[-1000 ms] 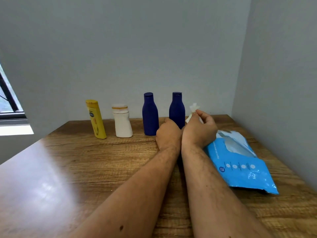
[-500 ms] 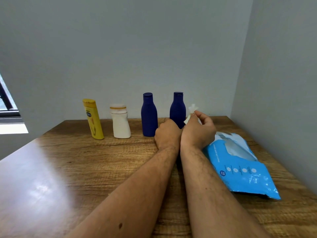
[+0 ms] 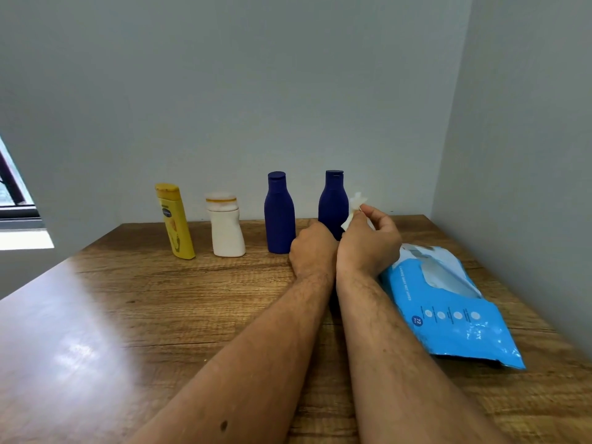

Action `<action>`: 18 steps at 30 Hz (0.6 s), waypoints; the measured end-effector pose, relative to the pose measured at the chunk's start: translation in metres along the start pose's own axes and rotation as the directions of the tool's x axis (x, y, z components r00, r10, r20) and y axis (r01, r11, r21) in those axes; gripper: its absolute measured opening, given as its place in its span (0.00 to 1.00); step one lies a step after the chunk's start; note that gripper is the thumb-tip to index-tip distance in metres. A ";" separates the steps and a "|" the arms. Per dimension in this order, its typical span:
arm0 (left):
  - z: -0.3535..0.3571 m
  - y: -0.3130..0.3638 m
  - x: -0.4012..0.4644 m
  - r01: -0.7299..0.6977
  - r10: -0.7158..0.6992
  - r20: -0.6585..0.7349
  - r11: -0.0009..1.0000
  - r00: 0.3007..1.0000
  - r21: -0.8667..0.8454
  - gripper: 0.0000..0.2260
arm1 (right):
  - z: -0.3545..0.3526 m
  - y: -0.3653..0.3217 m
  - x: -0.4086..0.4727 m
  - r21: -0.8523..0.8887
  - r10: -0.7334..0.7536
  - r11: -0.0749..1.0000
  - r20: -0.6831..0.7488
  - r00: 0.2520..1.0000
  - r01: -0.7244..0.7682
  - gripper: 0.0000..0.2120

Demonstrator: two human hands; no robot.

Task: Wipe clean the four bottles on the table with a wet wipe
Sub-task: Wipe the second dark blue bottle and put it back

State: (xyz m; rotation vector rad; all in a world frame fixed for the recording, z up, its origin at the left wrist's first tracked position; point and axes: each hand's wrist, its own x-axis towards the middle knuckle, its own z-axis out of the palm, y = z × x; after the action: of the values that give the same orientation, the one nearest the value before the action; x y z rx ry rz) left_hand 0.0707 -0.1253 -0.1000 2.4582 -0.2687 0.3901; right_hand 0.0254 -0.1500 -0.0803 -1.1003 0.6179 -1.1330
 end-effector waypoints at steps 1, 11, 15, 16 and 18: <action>0.000 0.000 0.000 0.003 -0.003 0.001 1.000 1.000 -0.004 0.08 | 0.000 0.000 0.000 -0.002 -0.004 1.000 0.000 1.000 0.004 0.06; -0.008 -0.003 -0.010 0.025 -0.024 0.028 0.998 0.999 -0.054 0.12 | -0.001 0.002 0.000 -0.021 -0.041 0.999 0.004 0.999 0.041 0.06; -0.012 -0.005 -0.017 -0.007 0.008 0.048 0.999 0.999 -0.036 0.11 | -0.003 0.002 0.002 -0.008 -0.045 0.999 -0.003 0.999 0.045 0.06; -0.013 -0.006 -0.019 -0.014 0.016 0.055 0.999 0.998 -0.035 0.10 | -0.004 0.001 0.002 -0.007 -0.044 0.999 -0.002 0.999 0.044 0.07; -0.016 -0.010 -0.023 -0.022 0.023 0.061 1.000 0.998 -0.018 0.09 | -0.004 0.000 0.001 -0.008 -0.046 0.999 0.010 0.999 0.046 0.07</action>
State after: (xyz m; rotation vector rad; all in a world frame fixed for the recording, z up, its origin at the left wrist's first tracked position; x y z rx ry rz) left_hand 0.0481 -0.1051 -0.1010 2.4551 -0.3240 0.3208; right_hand 0.0224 -0.1521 -0.0819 -1.1314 0.5926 -1.1645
